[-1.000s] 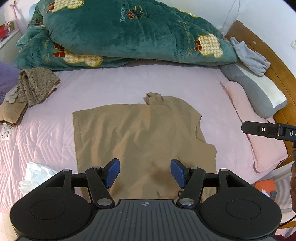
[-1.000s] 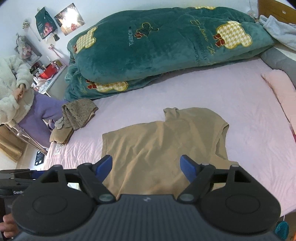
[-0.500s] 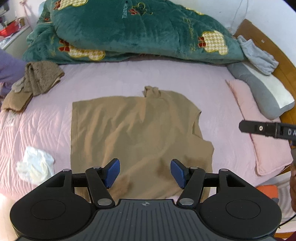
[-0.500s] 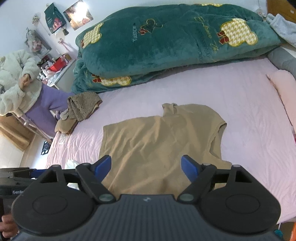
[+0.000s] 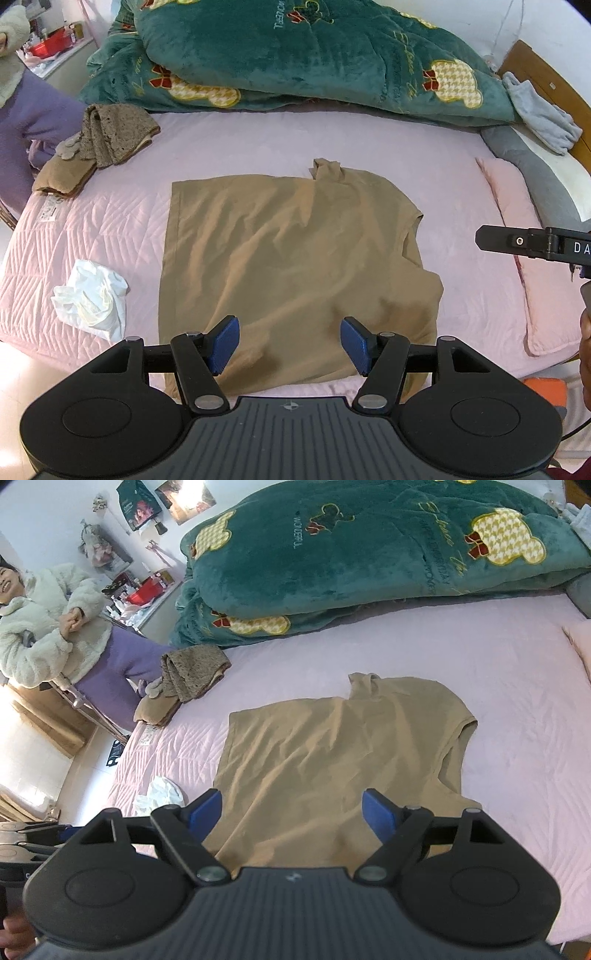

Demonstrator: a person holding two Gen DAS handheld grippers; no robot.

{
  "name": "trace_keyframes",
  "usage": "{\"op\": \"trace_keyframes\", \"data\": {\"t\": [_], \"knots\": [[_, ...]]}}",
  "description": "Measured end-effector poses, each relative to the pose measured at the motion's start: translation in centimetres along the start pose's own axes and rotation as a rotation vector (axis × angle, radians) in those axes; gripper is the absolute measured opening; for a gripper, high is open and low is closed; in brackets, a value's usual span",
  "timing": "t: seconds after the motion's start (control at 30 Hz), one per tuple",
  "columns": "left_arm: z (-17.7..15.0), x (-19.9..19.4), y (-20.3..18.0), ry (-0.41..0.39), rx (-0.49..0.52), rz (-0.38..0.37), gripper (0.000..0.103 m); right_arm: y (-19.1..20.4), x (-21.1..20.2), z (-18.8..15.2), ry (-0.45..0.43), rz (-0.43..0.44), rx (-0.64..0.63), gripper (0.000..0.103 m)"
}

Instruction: Fold clothes

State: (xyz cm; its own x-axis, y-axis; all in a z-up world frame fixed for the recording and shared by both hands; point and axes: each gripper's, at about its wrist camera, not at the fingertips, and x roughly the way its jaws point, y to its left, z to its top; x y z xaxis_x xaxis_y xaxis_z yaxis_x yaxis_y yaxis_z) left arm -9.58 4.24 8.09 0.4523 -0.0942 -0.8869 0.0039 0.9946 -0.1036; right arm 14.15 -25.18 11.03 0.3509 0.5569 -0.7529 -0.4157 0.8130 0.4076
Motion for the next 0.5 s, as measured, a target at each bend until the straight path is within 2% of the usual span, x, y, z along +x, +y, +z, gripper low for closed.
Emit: {"op": "trace_keyframes", "data": {"t": [0.5], "knots": [[1.3,0.6,-1.5,-0.002,0.032,-0.028,0.063,-1.5,-1.0,0.1,-0.013,-0.028,0.023,0.084]]}}
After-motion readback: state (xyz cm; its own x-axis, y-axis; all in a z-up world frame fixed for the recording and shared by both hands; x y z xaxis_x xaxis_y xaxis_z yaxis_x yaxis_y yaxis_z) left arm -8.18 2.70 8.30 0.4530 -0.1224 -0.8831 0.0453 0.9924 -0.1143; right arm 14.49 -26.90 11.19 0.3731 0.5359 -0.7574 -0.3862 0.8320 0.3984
